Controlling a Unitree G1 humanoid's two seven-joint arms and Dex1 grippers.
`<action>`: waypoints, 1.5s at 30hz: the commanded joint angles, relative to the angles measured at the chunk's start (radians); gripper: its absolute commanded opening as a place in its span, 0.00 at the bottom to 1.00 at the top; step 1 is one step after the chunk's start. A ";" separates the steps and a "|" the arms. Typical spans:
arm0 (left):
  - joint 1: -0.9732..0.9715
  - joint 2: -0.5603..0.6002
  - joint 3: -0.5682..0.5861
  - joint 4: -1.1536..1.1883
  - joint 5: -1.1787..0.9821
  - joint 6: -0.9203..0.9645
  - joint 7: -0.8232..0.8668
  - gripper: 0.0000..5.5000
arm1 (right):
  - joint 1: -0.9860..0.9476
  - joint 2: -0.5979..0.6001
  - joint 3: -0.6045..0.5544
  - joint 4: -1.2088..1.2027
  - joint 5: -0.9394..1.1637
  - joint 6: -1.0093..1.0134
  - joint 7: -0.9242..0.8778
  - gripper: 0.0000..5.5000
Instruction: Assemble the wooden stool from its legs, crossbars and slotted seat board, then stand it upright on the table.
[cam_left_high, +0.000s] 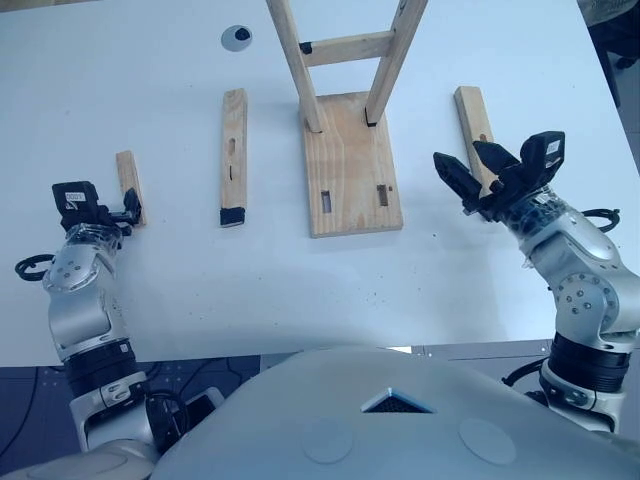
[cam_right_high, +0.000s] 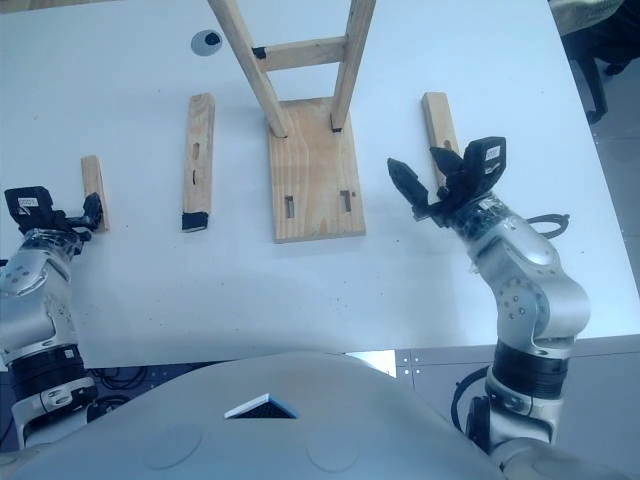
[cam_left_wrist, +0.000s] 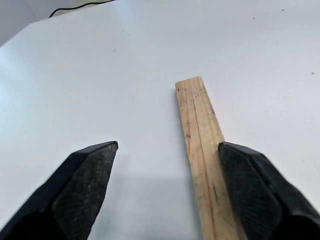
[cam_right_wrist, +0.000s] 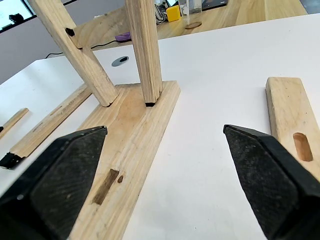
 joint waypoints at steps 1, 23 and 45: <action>0.031 -0.036 -0.004 0.040 -0.063 0.125 -0.020 0.64 | -0.035 -0.028 -0.019 0.012 0.008 0.015 -0.005 0.78; 0.010 -0.010 -0.024 0.187 -0.114 -0.178 -0.052 0.78 | -0.004 -0.010 0.021 0.051 -0.035 -0.004 0.001 0.78; -0.193 0.107 -0.001 0.934 -0.154 -0.716 -0.311 0.76 | 0.017 0.003 0.042 0.072 -0.058 -0.029 -0.005 0.78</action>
